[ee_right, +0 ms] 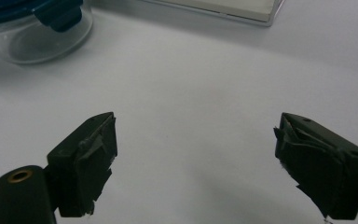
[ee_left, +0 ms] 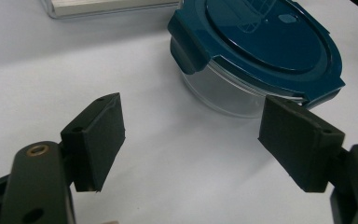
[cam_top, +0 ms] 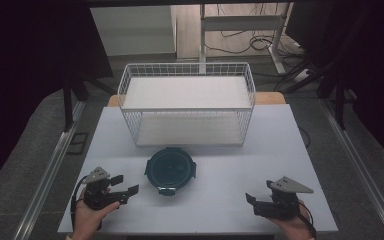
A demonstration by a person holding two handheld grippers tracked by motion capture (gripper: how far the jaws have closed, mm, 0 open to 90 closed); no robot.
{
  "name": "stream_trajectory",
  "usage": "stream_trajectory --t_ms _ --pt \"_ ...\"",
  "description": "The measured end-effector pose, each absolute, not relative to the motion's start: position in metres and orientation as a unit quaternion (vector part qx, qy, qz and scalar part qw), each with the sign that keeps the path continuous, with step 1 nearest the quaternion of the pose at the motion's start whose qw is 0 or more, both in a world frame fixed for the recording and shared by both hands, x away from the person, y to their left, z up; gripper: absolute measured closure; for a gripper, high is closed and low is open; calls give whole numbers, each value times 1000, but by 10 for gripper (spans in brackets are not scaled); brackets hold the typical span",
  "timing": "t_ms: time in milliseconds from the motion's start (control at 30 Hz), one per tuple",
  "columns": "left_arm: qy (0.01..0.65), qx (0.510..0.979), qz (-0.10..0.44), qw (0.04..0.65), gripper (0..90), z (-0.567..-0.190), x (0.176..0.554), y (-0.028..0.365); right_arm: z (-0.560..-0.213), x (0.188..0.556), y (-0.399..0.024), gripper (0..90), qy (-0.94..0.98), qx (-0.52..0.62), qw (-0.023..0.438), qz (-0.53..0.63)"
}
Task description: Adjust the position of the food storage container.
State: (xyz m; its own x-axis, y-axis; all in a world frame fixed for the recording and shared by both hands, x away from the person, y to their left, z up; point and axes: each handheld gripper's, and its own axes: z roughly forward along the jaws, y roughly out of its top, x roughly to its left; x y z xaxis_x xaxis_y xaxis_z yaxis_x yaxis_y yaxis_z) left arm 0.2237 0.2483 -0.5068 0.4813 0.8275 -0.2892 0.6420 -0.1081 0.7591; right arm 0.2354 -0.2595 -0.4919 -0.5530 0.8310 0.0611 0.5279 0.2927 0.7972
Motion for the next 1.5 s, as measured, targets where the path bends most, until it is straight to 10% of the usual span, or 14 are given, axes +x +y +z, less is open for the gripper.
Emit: stream_trajectory --t_ms 800,1500 --pt "504 728 98 453 350 -490 224 251 -489 244 -268 153 776 445 165 416" --pt "472 760 109 433 897 -442 241 235 -491 240 -267 155 786 432 166 409"
